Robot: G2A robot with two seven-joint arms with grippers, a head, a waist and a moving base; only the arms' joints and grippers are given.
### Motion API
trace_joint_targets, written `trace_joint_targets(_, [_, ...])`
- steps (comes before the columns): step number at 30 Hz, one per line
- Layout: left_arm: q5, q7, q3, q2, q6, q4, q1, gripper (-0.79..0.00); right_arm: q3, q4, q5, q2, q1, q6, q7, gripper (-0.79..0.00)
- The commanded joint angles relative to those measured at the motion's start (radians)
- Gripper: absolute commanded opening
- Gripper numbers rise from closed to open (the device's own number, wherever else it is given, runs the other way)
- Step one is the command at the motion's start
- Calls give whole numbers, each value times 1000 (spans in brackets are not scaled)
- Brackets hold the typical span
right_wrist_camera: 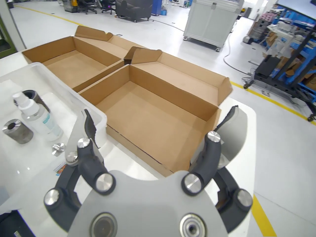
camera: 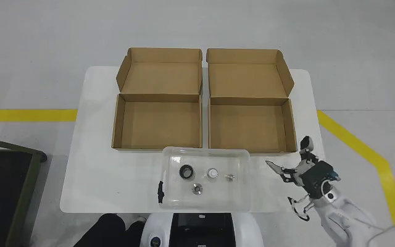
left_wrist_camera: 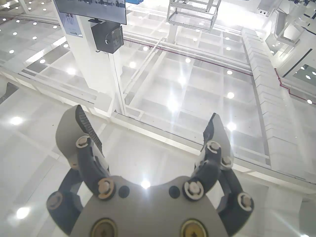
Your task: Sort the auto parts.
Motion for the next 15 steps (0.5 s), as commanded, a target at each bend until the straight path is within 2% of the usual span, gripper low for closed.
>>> trace_joint_targets(1, [0,0,0,0,0,0,0,0,-20,-14,2,4,18,-52,36,0])
trace_joint_targets(10, [0,0,0,0,0,0,0,0,-166,-100,-27,19,108,-256,202,0])
trace_joint_targets(15, [0,0,0,0,0,0,0,0,-262,-100,-43,24,171,-335,263,0])
